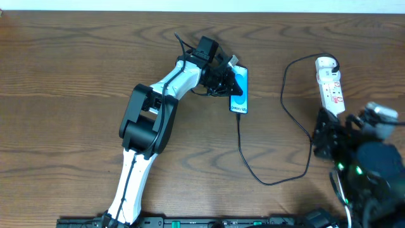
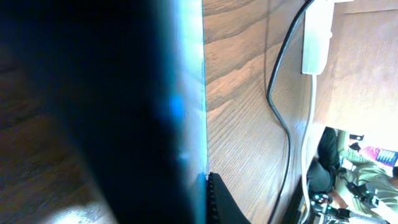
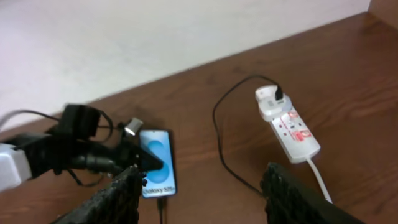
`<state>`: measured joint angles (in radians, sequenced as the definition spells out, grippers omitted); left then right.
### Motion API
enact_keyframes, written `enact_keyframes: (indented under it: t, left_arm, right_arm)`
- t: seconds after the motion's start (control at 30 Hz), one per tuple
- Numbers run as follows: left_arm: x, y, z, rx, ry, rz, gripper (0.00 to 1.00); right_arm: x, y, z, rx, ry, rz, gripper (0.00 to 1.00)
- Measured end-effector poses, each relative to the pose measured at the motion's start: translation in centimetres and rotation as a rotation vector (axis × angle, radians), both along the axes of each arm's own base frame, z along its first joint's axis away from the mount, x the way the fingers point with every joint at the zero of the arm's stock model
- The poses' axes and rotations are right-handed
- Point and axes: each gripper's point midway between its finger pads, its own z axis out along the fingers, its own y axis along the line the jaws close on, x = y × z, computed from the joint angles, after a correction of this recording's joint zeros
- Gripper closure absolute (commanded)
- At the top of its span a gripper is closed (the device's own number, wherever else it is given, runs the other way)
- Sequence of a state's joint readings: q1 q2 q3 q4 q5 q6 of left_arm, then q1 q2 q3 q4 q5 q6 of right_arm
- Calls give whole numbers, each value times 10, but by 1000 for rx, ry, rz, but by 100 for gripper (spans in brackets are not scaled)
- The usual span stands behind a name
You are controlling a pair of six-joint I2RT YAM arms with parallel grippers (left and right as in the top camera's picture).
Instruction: Plug charger to phone and switch on socket
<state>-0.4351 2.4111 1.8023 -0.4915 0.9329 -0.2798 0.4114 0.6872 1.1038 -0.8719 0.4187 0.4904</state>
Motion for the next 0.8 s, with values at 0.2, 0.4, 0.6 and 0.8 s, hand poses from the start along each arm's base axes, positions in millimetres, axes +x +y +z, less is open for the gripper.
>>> enact_keyframes:
  t: [0.2, 0.4, 0.6, 0.8]
  left_arm:
    - [1, 4, -6, 30, -4, 9, 78]
    - [-4, 7, -10, 54, 20, 12, 73]
    - [-5, 8, -10, 56, 24, 10, 66]
    - [-4, 8, -10, 61, 20, 13, 51]
  right_arm:
    - [17, 14, -24, -25, 106, 34, 39]
    - [18, 24, -34, -17, 154, 78, 38]
    - [16, 26, -37, -13, 164, 91, 36]
    - [14, 25, -40, -18, 184, 94, 34]
